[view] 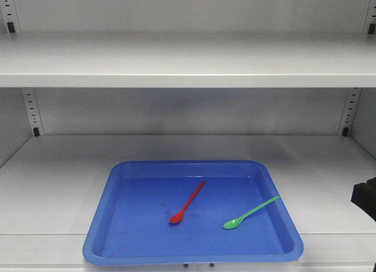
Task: Sort red and green spoons into left cabinet
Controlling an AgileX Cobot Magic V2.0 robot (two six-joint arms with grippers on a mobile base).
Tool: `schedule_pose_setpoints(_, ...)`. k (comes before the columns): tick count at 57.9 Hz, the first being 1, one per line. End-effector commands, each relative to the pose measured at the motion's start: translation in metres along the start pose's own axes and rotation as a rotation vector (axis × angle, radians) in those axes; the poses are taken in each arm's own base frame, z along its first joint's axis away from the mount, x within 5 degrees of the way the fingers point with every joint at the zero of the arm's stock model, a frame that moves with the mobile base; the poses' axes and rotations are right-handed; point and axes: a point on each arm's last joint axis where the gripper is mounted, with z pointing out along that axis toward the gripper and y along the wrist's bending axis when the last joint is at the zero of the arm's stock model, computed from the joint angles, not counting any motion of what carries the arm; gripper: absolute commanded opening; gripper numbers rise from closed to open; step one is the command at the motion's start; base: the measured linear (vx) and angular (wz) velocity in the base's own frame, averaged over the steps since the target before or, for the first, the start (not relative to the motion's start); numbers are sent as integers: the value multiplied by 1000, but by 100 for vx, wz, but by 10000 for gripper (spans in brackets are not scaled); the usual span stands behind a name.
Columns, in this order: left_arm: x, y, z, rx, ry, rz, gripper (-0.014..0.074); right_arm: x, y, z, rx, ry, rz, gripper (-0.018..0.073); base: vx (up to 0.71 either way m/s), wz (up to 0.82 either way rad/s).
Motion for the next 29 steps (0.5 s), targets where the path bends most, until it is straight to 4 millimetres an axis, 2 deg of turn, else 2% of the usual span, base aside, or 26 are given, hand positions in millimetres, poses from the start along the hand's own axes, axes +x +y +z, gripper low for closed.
schedule_pose_setpoints(1, -9, 1, -2, -14, -96, -16, 0, -17, 1, -3, -10, -114, -6, -6, 0, 0)
schedule_pose_setpoints(29, -8, 1, -2, -13, -91, -15, 0, -17, 1, -3, -10, -114, -6, -6, 0, 0)
